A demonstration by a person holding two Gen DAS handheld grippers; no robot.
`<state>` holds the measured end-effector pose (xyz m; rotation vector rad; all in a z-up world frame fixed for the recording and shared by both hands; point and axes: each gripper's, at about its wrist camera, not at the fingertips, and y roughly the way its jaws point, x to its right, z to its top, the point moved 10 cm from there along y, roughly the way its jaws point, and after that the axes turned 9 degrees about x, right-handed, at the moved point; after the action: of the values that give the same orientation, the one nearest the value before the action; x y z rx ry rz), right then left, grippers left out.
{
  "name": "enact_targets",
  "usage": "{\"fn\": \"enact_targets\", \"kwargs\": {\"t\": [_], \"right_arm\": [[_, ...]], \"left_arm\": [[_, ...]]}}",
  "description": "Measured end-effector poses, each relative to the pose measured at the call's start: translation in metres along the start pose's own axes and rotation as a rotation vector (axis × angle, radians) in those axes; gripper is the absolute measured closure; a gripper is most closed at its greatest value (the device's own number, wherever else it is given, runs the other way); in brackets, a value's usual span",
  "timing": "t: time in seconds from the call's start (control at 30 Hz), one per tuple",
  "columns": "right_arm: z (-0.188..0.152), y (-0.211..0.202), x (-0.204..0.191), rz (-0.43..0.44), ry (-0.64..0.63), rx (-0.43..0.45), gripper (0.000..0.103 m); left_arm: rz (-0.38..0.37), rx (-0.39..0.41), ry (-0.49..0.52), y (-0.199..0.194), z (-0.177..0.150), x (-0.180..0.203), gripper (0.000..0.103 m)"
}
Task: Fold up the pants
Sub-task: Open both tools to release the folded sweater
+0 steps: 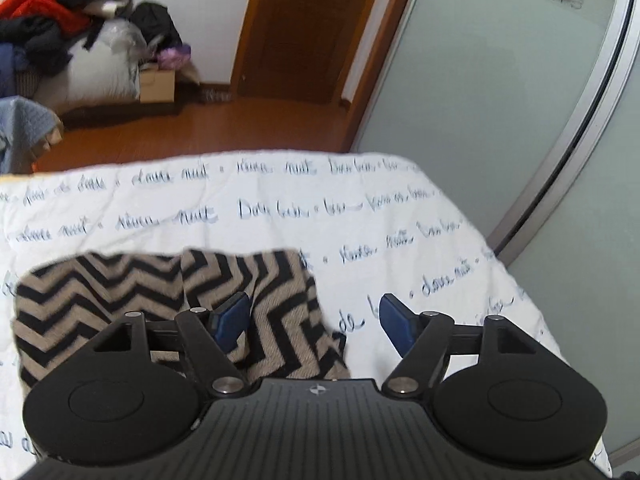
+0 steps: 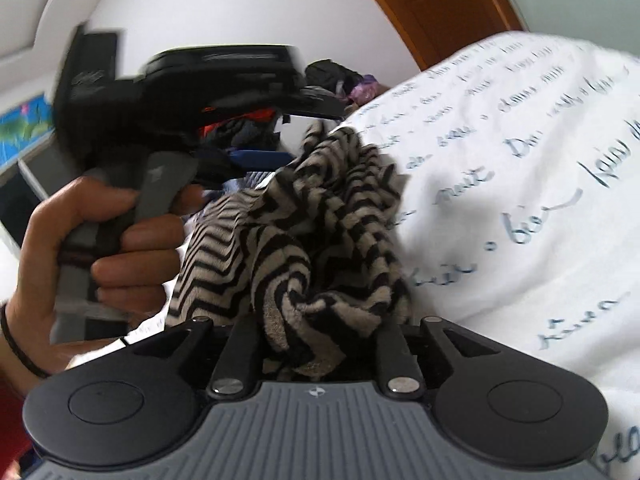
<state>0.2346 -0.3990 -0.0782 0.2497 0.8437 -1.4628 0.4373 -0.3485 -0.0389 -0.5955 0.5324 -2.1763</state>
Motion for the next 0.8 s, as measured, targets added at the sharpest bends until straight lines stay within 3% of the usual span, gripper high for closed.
{"fn": "enact_targets", "kwargs": {"t": [0.03,0.1,0.17,0.23,0.27,0.3,0.37,0.47,0.5,0.53,0.6,0.63,0.8], "right_arm": [[0.003,-0.003,0.004,-0.003,0.02,0.004,0.078],[0.011,-0.008,0.014,-0.025,0.049,0.02,0.053],[0.024,-0.02,0.024,-0.095,0.045,0.089,0.043],[0.039,-0.036,0.032,-0.207,-0.014,0.2,0.043],[0.046,-0.045,0.029,-0.221,-0.05,0.257,0.043],[0.051,-0.051,0.021,-0.189,-0.076,0.294,0.043],[0.052,-0.052,-0.005,-0.045,-0.125,0.286,0.043],[0.027,-0.039,-0.046,0.169,-0.171,0.16,0.043],[0.015,-0.031,-0.054,0.192,-0.19,0.098,0.045],[0.003,-0.02,-0.054,0.152,-0.222,0.04,0.045],[-0.01,-0.006,-0.035,-0.012,-0.281,0.006,0.045],[-0.012,-0.005,-0.029,-0.049,-0.288,0.004,0.045],[0.031,-0.024,-0.056,0.012,-0.298,0.136,0.044]], "left_arm": [[0.014,0.015,0.003,-0.004,0.003,-0.002,0.03],[0.068,0.042,0.004,-0.015,0.005,-0.014,0.027],[0.124,0.067,0.006,-0.027,0.003,-0.033,0.024],[0.175,0.077,0.017,-0.038,-0.002,-0.051,0.024],[0.192,0.076,0.016,-0.045,-0.008,-0.06,0.024],[0.201,0.07,0.012,-0.051,-0.014,-0.069,0.024],[0.206,0.053,-0.003,-0.061,-0.027,-0.082,0.024],[0.185,0.031,-0.006,-0.076,-0.046,-0.092,0.02],[0.182,0.022,0.019,-0.079,-0.052,-0.093,0.018],[0.189,0.008,0.049,-0.082,-0.059,-0.094,0.017],[0.191,-0.011,0.072,-0.084,-0.07,-0.097,0.016],[0.178,-0.01,0.062,-0.087,-0.072,-0.099,0.016],[0.166,0.05,0.033,-0.106,-0.06,-0.109,0.017]]}}
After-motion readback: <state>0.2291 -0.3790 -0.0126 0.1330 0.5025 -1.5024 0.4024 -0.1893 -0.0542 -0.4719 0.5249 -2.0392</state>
